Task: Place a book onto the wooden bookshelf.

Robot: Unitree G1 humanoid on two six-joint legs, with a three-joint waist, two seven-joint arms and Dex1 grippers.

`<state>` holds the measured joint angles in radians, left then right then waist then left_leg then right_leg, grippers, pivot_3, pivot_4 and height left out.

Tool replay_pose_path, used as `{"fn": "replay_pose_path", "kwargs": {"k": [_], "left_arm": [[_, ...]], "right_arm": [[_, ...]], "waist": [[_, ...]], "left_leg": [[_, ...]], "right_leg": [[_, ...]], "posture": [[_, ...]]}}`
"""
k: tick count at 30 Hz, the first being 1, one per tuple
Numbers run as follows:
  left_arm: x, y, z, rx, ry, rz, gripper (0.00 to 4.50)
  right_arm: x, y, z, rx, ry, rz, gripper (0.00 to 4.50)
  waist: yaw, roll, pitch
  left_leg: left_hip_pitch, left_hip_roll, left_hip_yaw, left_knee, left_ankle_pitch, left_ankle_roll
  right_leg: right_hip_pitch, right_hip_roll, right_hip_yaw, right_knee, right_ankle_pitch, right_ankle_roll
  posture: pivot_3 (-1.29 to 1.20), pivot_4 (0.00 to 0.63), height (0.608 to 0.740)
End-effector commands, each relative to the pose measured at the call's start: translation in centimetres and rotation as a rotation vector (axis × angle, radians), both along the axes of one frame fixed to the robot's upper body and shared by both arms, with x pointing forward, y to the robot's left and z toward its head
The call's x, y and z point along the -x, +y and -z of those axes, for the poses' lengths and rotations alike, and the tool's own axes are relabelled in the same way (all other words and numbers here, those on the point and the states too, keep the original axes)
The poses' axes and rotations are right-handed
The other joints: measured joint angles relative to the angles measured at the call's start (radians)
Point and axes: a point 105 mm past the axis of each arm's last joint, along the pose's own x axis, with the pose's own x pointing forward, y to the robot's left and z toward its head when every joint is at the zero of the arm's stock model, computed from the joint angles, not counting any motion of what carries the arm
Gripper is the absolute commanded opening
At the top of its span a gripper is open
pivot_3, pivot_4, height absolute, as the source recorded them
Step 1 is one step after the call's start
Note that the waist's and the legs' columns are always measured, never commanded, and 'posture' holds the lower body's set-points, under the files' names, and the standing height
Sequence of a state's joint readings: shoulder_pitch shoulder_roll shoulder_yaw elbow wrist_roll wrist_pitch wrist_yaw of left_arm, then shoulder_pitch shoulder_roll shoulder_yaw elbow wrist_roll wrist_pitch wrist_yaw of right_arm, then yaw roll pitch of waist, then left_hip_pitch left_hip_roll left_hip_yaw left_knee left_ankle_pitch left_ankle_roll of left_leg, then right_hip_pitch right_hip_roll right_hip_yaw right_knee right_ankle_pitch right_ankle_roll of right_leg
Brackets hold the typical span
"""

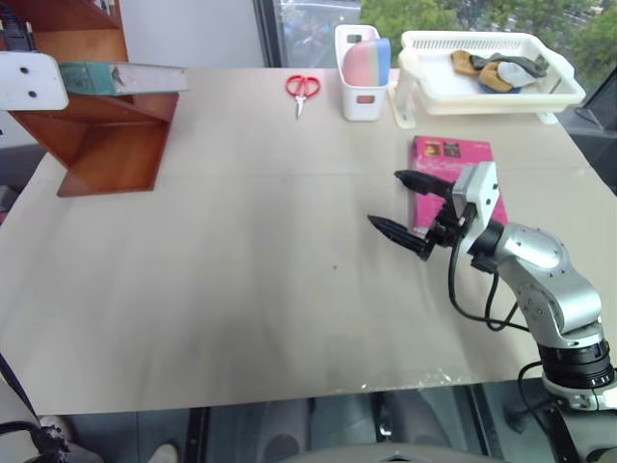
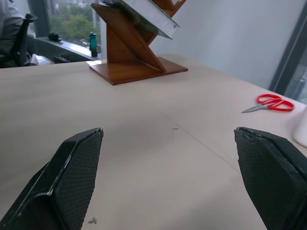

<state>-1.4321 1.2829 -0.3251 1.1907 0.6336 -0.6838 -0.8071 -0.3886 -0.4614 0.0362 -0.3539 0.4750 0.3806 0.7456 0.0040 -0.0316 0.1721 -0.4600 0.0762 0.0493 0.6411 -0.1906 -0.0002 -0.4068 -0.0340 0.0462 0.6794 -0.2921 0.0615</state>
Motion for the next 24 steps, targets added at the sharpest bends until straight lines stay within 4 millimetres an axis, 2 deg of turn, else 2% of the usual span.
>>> {"fn": "replay_pose_path", "kwargs": {"k": [1, 5, 9, 17, 22, 24], "left_arm": [[0.7, 1.0, -1.3, 0.026, -0.069, -0.039, 0.24], [0.6, 2.0, -1.0, 0.019, -0.083, -0.097, 0.24], [0.5, 2.7, -0.4, 0.016, -0.077, -0.139, 0.24], [0.8, 3.2, -0.7, 0.056, -0.096, -0.167, 0.24], [1.2, 3.5, -0.7, 0.081, -0.095, -0.167, 0.24], [1.4, 3.6, -0.6, 0.096, -0.092, -0.168, 1.20]], "right_arm": [[0.7, 0.1, -1.6, -0.015, -0.066, -0.007, 4.50], [0.8, 0.3, -2.0, -0.030, -0.079, -0.011, 4.50], [1.2, 1.2, -3.2, -0.062, -0.107, -0.066, 4.50], [2.5, 2.4, -7.3, -0.099, -0.215, -0.137, 4.50], [2.5, 2.5, -7.7, -0.086, -0.235, -0.126, 4.50], [2.3, 2.4, -7.6, -0.078, -0.235, -0.115, 4.50]], "waist": [[0.001, 0.000, 0.000], [-0.004, 0.000, 0.000], [-0.015, 0.000, 0.000], [-0.024, 0.000, 0.000], [-0.024, 0.000, 0.000], [-0.024, 0.000, 0.000]], "left_leg": [[0.000, 0.000, 0.000, 0.000, 0.000, 0.000], [0.000, 0.000, 0.000, 0.001, 0.000, 0.000], [0.000, 0.000, 0.000, 0.001, 0.000, 0.000], [0.000, 0.001, 0.001, 0.006, 0.000, 0.000], [0.000, 0.001, 0.001, 0.008, 0.000, 0.000], [0.000, 0.001, 0.002, 0.008, 0.000, 0.000]], "right_leg": [[0.000, 0.000, 0.000, 0.000, 0.000, 0.000], [0.000, 0.000, 0.000, 0.002, 0.000, 0.000], [0.000, 0.000, 0.000, 0.002, 0.000, 0.000], [-0.005, 0.001, 0.003, 0.015, 0.000, 0.000], [-0.005, 0.001, 0.003, 0.016, 0.000, 0.000], [-0.005, 0.001, 0.003, 0.016, 0.000, 0.000]], "posture": [[0.00, 0.150, 0.740], [0.00, 0.150, 0.740], [0.00, 0.150, 0.740], [0.00, 0.150, 0.740], [0.00, 0.150, 0.740], [0.00, 0.150, 0.740]]}}
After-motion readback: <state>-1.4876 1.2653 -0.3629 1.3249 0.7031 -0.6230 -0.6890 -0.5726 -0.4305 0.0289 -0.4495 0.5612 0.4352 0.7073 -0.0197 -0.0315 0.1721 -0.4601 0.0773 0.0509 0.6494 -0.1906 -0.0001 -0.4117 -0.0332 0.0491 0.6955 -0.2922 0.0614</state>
